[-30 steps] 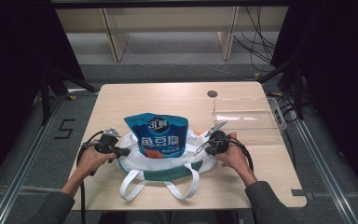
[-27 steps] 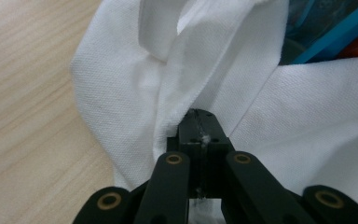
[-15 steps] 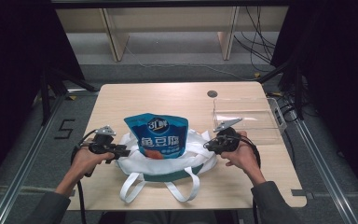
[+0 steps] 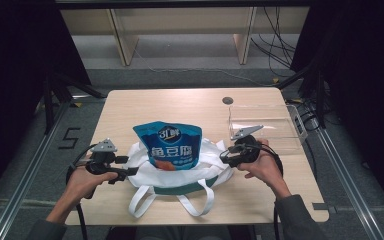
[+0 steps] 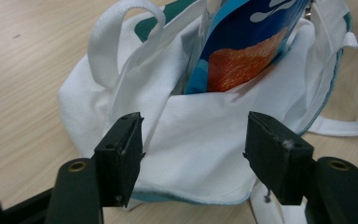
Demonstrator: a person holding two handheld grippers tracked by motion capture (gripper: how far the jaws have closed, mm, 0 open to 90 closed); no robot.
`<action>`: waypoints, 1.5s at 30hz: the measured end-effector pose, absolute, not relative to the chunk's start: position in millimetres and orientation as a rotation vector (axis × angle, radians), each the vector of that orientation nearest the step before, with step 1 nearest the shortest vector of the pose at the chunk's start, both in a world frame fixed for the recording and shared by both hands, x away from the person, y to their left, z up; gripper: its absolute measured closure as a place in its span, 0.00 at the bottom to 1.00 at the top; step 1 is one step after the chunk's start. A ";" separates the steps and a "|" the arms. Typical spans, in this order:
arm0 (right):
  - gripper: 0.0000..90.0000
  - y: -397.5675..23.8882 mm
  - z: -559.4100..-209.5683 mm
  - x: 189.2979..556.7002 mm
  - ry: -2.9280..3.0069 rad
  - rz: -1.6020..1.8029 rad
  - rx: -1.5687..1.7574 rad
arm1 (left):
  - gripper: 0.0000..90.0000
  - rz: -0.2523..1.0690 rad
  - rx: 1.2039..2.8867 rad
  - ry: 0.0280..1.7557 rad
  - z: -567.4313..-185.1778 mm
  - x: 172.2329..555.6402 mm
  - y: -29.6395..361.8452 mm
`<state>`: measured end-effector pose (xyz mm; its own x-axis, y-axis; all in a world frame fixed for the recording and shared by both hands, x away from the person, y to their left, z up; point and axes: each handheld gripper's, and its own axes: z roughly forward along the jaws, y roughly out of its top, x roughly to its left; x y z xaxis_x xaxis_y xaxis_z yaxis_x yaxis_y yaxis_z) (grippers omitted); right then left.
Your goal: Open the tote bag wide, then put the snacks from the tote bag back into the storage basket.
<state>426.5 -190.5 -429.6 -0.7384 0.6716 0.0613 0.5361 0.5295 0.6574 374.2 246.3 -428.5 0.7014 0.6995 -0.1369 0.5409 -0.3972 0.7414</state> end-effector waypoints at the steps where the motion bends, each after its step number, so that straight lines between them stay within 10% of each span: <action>1: 0.52 -190.9 -430.3 427.6 2.542 1.010 0.987 | 0.40 0.253 2.107 0.932 -427.4 371.2 247.2; 28: 0.45 -186.8 -410.5 419.1 2.566 0.976 0.908 | 0.23 0.318 2.075 0.992 -440.3 316.9 256.4; 45: 0.41 -153.9 -330.1 414.8 2.649 0.935 0.709 | 0.24 0.345 2.079 1.029 -451.2 301.0 268.3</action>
<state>414.8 -153.9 -330.1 -0.8521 0.5192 -0.0658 0.3629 0.6767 0.6406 301.0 268.3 -451.2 0.6359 0.7663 -0.0916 0.5558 -0.3724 0.7432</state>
